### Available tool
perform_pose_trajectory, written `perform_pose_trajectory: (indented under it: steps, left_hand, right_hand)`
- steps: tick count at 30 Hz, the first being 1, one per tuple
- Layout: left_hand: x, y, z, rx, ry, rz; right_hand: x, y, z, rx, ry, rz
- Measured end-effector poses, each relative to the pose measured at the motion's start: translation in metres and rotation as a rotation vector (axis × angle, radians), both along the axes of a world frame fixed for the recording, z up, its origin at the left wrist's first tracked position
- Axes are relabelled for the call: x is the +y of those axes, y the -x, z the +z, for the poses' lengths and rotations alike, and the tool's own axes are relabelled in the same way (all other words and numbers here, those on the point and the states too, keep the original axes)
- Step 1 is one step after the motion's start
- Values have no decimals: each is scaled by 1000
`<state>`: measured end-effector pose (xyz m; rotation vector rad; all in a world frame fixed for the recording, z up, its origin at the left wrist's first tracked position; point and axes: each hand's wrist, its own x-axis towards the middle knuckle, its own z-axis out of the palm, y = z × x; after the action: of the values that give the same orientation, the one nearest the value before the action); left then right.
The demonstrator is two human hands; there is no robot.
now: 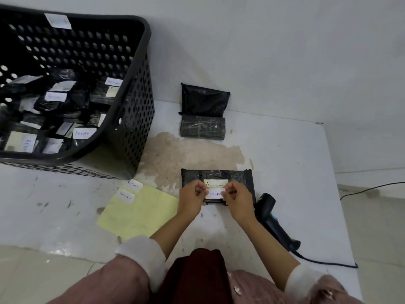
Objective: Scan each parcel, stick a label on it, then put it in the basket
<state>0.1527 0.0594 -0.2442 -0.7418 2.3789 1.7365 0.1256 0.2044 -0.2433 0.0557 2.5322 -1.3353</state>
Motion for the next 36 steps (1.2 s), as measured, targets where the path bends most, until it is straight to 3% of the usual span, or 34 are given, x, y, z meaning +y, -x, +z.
perform_pose_trajectory:
  steps: [13, 24, 26, 30, 33, 36]
  left_hand:
    - [-2, 19, -14, -26, 145, 37]
    - [-3, 20, -15, -12, 163, -12]
    - [-3, 20, -14, -20, 156, -13]
    - [-6, 22, -12, -57, 47, 26]
    - [-9, 19, -9, -42, -149, 17]
    - [-10, 15, -5, -22, -219, -31]
  right_hand:
    - [-7, 20, -11, -2, -148, 35]
    - [-5, 13, -12, 210, -404, 278]
    - [0, 8, -15, 211, -350, 255]
    - [6, 9, -14, 74, -37, -18]
    - [6, 14, -11, 6, 50, -29]
    - [3, 18, -6, -30, 58, 30]
